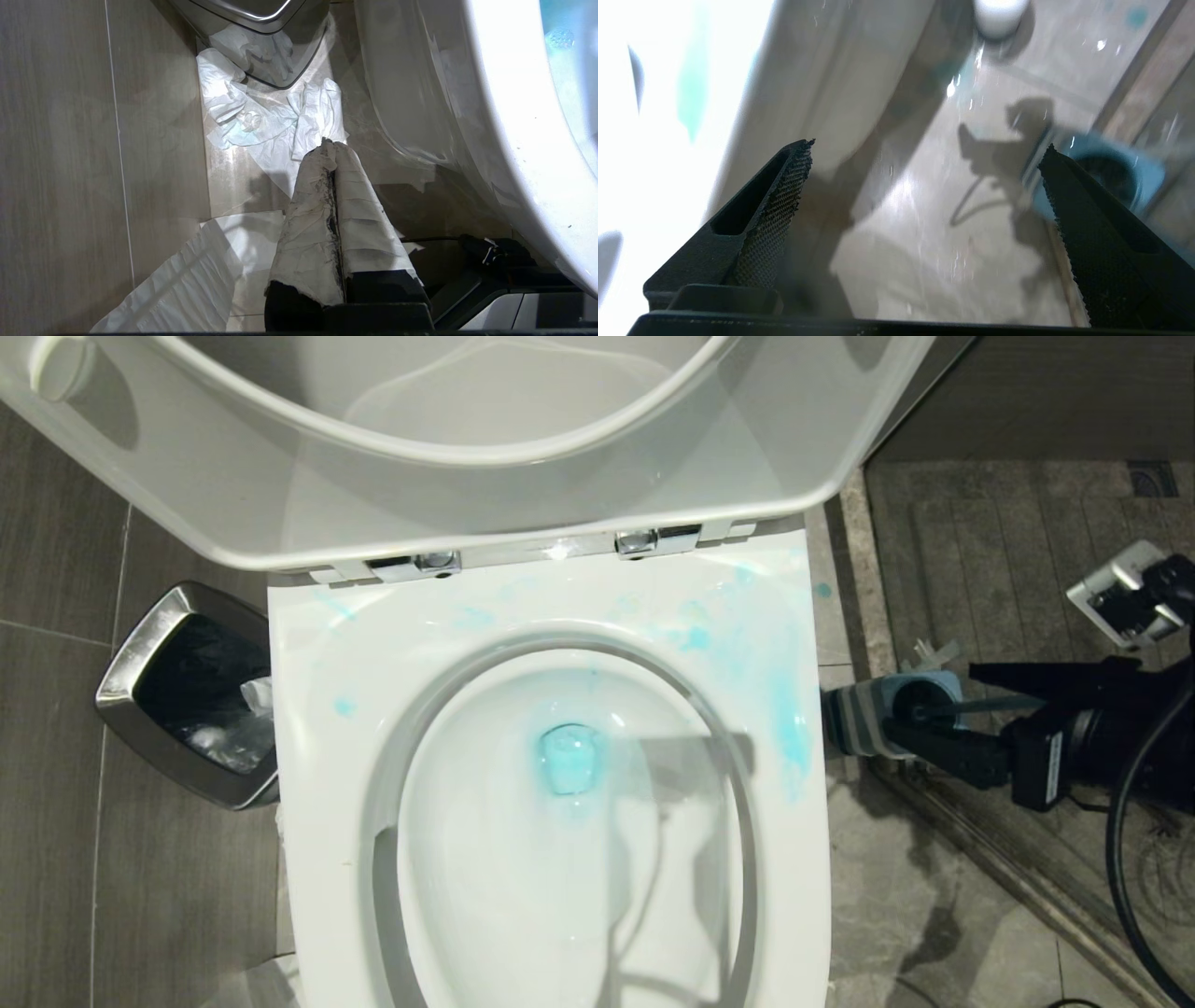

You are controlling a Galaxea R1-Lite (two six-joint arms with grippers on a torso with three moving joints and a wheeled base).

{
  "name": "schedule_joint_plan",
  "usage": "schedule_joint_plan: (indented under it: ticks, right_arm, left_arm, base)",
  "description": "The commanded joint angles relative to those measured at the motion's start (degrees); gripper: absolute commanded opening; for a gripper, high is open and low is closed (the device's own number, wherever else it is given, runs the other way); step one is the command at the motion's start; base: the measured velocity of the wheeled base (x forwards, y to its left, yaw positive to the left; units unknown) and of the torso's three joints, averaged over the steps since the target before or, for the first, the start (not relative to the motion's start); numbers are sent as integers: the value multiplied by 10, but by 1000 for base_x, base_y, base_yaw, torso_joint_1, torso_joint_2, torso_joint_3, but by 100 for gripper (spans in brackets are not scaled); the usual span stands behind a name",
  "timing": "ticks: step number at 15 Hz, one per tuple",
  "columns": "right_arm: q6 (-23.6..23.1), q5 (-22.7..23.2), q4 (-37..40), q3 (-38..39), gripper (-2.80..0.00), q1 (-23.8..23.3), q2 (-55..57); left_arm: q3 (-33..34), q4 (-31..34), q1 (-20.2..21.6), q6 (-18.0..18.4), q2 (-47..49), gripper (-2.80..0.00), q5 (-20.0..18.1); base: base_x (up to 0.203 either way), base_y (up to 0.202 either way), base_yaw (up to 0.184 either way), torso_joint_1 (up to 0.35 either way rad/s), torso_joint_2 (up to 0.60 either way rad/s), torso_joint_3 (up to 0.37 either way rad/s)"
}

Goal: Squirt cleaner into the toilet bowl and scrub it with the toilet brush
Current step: Scrub the toilet bowl

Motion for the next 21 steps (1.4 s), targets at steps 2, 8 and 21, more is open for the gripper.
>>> schedule_joint_plan:
  ticks: [2, 8, 21]
  right_arm:
    - [-43, 8, 8, 97, 0, -54, -61]
    - [-104, 8, -158, 263, 0, -169, -98]
    - [-115, 6, -518, 397, 0, -303, 78]
  left_arm:
    - [0, 0, 0, 0, 0, -280, 0]
    - [0, 0, 0, 0, 0, -280, 0]
    - [0, 0, 0, 0, 0, -280, 0]
  base:
    - [0, 0, 0, 0, 0, 0]
    - [0, 0, 0, 0, 0, 0]
    - [0, 0, 0, 0, 0, 0]
